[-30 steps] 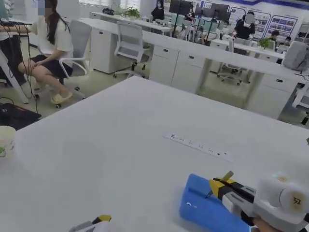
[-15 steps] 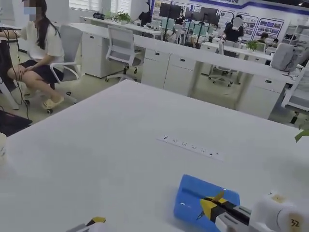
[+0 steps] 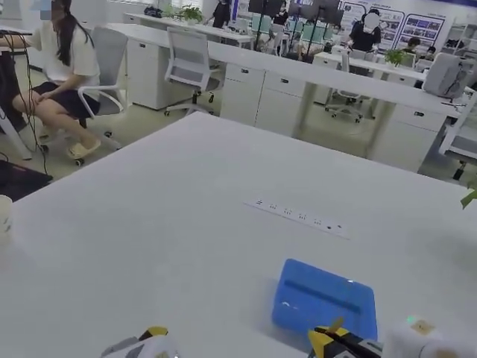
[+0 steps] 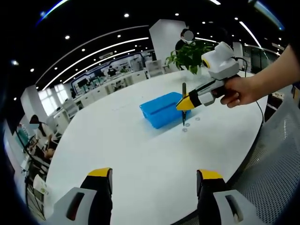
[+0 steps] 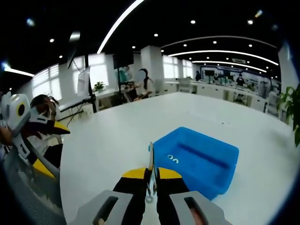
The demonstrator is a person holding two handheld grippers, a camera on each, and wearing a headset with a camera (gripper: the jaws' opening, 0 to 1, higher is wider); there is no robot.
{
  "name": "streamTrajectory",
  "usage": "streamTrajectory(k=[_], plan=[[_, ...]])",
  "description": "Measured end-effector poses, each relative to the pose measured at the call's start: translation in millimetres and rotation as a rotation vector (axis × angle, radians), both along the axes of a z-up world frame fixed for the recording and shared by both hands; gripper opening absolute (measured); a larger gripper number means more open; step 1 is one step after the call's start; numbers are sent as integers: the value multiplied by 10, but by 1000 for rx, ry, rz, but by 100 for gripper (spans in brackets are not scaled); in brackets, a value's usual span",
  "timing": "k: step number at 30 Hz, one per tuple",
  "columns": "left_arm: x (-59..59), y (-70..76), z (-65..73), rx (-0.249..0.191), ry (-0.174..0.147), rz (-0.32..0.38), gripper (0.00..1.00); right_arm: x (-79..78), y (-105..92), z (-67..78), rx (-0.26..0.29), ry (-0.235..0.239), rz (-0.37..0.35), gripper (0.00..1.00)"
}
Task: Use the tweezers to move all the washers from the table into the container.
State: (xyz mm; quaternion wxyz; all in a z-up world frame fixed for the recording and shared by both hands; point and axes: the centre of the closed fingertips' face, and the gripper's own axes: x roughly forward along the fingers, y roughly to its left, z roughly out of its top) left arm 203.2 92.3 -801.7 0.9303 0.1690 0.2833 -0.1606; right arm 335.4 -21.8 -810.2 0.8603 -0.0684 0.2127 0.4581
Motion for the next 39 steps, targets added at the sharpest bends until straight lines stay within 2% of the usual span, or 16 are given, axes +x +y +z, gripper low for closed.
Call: streamTrajectory(k=[15,21,27,30,34,36,39], plan=[[-6,4,-34,8,17,-3,74,32,7,-124,0,26,-15,3],[-10,5,-48,12,25,-4,73,14,1,-127,5,8,-14,3],[-13,3,-50,12,28,-5,72,-25,4,-132,-14,-19,5,3],[-11,7,-48,12,26,-3,72,-30,-10,-130,-11,-15,-4,2],[-10,11,-45,12,24,-1,72,-21,-31,-139,-33,-14,-8,2],[-11,10,-46,13,24,-2,72,-6,-33,-137,-37,5,-11,2],[-13,13,-49,16,25,-2,72,-2,-32,-131,-60,-1,-7,2]])
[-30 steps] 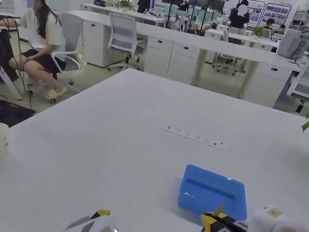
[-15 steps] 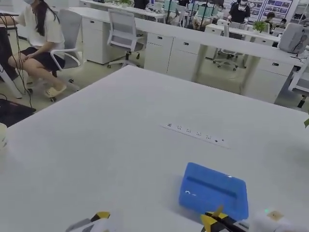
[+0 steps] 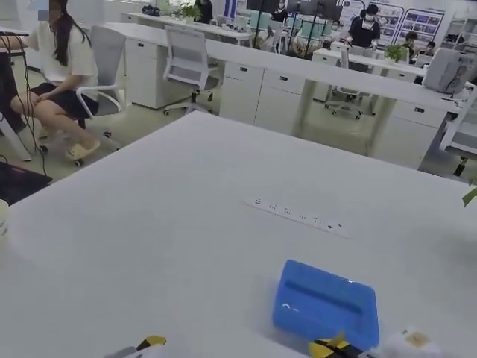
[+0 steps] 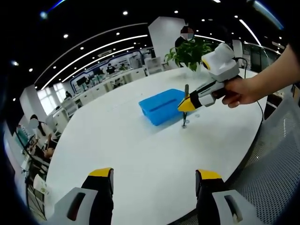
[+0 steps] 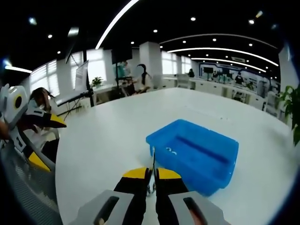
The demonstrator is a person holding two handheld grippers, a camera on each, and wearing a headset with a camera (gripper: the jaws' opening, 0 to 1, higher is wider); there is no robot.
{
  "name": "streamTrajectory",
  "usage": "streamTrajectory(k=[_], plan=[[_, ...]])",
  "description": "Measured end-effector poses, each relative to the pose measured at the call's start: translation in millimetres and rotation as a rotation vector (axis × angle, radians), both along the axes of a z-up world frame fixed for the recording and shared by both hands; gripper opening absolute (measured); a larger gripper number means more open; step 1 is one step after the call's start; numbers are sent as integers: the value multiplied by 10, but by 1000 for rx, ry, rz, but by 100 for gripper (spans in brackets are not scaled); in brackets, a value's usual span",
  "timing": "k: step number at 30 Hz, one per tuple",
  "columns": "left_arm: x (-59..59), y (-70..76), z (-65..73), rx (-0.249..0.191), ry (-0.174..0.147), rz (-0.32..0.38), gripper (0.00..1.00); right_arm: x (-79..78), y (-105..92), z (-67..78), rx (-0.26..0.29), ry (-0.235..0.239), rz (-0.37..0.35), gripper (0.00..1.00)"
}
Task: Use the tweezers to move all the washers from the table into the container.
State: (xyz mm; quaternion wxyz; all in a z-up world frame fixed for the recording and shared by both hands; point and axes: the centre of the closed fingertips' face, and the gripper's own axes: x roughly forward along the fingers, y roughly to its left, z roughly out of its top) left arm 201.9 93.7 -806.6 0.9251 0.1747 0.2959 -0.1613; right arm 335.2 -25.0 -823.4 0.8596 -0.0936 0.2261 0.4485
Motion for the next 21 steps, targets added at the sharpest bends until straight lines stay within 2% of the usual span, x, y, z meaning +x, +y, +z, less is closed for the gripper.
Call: streamTrajectory(k=[3,6,13,17,21], plan=[[3,9,2,1,-2,5,72,-26,20,45,9,6,12,2],[3,10,4,3,-3,5,72,-30,3,84,4,-8,15,2],[6,18,11,1,-7,12,73,29,-52,258,30,-24,-2,2],[5,15,14,2,-9,10,73,47,-64,324,37,-10,-9,2],[12,19,40,2,-23,13,73,70,-58,422,49,-25,-5,2]])
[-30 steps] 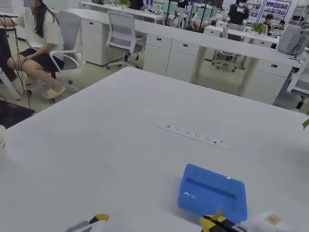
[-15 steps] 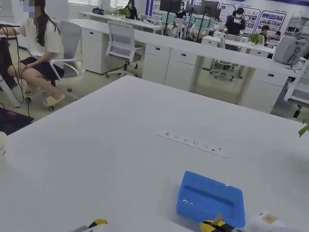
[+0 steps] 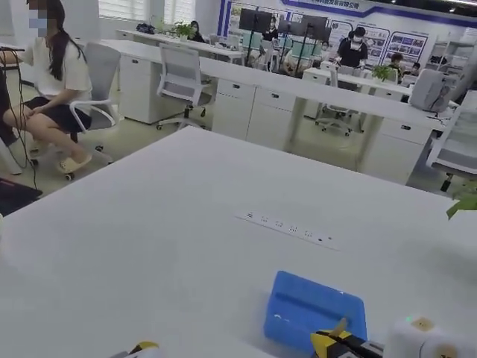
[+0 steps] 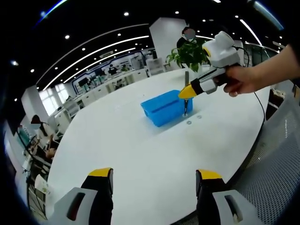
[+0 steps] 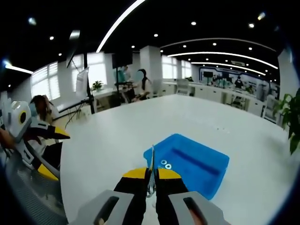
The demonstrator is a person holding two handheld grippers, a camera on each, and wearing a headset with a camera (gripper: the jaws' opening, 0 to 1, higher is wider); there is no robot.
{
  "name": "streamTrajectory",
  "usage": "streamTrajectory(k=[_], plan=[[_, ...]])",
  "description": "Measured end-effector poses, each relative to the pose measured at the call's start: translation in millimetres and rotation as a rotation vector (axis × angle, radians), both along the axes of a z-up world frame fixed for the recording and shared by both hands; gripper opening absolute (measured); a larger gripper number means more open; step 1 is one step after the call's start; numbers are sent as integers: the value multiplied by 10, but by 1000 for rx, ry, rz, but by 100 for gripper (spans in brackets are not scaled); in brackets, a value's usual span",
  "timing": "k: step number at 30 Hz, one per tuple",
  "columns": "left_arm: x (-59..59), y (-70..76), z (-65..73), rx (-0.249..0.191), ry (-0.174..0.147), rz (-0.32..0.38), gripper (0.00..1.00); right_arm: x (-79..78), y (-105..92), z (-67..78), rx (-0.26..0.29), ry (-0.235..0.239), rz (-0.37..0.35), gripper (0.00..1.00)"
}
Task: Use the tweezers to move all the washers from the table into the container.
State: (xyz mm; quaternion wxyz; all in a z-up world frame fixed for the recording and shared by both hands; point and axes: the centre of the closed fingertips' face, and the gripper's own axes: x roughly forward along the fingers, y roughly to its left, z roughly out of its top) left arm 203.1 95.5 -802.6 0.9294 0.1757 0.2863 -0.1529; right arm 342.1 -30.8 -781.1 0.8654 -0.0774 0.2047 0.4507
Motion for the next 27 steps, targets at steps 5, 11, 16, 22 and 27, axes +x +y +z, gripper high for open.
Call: streamTrajectory(k=[5,11,16,22,27], plan=[[-1,-5,2,0,-1,-2,73,87,-9,152,33,-15,-18,2],[6,8,6,-3,-5,5,73,241,-18,258,45,-36,-37,2],[1,5,-2,-2,0,2,72,375,8,301,61,-38,-53,2],[-2,6,-14,-1,8,1,72,562,48,258,43,-49,-71,2],[-3,9,-22,-3,15,4,71,714,79,122,23,-36,-79,2]])
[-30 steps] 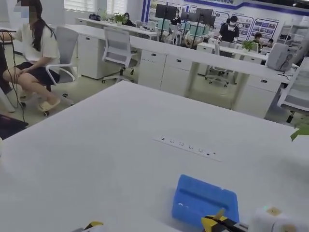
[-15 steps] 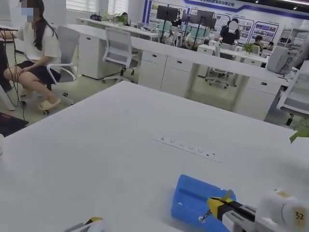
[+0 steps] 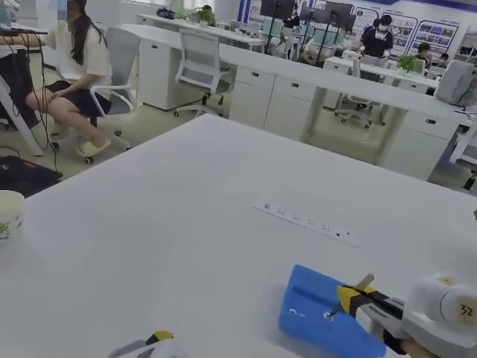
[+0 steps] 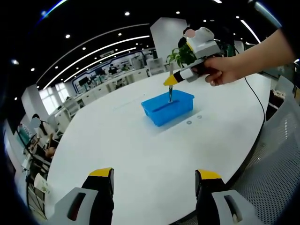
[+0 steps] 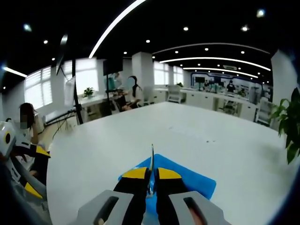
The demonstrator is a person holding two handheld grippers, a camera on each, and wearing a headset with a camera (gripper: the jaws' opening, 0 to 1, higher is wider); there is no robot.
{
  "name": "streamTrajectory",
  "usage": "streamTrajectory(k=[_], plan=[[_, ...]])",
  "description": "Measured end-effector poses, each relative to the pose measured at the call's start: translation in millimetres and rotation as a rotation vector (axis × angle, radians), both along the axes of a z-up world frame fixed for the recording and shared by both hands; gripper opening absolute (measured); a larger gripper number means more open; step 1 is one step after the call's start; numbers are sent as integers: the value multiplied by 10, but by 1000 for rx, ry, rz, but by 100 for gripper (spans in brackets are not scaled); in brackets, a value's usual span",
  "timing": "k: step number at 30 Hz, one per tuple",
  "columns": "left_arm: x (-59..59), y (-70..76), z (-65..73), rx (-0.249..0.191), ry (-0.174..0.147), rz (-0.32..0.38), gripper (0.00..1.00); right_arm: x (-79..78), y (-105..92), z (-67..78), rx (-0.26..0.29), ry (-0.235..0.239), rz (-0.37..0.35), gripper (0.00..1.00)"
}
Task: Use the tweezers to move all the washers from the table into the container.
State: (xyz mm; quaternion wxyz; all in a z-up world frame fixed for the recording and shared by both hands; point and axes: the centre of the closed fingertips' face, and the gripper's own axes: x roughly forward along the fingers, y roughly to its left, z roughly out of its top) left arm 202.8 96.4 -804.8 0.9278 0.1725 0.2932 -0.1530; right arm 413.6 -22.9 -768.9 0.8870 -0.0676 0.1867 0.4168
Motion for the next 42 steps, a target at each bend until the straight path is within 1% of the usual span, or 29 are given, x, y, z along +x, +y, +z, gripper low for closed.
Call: streamTrajectory(k=[2,4,6,8,9,10,12,14,16,20,23,30,32,35,36,40,42], plan=[[1,7,-1,4,1,3,72,33,17,-56,-4,7,-1,2],[11,17,15,3,-9,8,72,67,33,-139,-22,15,0,2],[10,17,4,-6,0,11,72,93,52,-199,-26,26,1,3],[8,16,-11,3,6,7,72,105,85,-232,8,47,-3,3],[7,14,-17,7,7,5,72,113,103,-260,34,74,-12,3],[7,15,-18,9,7,5,72,125,98,-283,32,79,-13,3],[5,15,-28,12,12,3,72,152,101,-322,26,75,-18,3],[1,14,-40,17,18,2,72,171,102,-351,27,80,-22,3],[-1,17,-46,20,22,3,72,178,108,-361,26,81,-23,3],[-1,24,-48,19,25,7,72,188,114,-406,2,74,-20,3],[-3,25,-51,19,27,8,72,198,117,-422,-1,75,-19,3],[-6,28,-50,16,28,10,72,220,124,-470,-23,67,-11,3],[-7,29,-50,16,28,10,72,213,127,-487,-23,73,-11,3],[-9,29,-47,14,27,10,72,197,122,-519,-37,69,-8,3],[-9,31,-45,15,27,11,72,190,126,-506,-31,62,-6,3],[-12,29,-46,14,28,9,71,195,119,-510,-39,72,-13,3],[-10,24,-44,15,26,7,72,200,125,-518,-65,64,-3,3]])
